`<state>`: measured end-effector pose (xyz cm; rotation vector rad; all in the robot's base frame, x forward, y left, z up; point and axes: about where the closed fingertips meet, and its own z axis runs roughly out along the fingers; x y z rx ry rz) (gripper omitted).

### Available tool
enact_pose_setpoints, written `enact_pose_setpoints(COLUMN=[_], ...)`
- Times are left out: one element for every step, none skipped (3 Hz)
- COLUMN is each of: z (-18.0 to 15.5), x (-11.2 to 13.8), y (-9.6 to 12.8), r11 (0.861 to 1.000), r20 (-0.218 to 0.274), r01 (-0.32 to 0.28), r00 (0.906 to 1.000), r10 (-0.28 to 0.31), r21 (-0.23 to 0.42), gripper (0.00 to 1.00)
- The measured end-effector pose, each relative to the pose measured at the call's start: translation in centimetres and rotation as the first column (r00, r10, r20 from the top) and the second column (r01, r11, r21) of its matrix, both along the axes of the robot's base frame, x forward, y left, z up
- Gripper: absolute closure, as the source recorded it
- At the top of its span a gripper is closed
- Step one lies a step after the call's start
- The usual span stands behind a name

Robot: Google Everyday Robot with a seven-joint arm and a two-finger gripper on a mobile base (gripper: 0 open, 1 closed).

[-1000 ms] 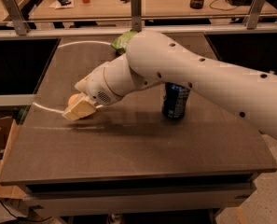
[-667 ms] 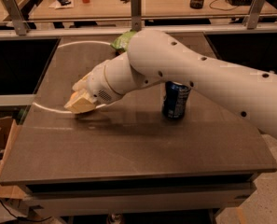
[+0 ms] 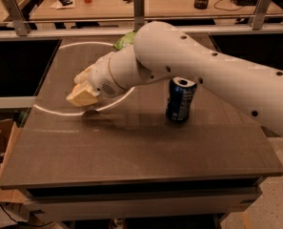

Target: Pick orange

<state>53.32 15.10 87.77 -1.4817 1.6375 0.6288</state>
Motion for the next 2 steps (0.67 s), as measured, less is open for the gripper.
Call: enact_pose_setpoints(z=[2.2,3.3], x=[1.1,1.9], y=[-1.1,-2.5], r11=[0.997,0.989], r20=[0.002,-0.034], r01=[0.048,0.09], r00=[0.9988,0.9957], r10=[-0.049,-0.086], r21=[0.056,0.117], gripper=[1.0,1.0])
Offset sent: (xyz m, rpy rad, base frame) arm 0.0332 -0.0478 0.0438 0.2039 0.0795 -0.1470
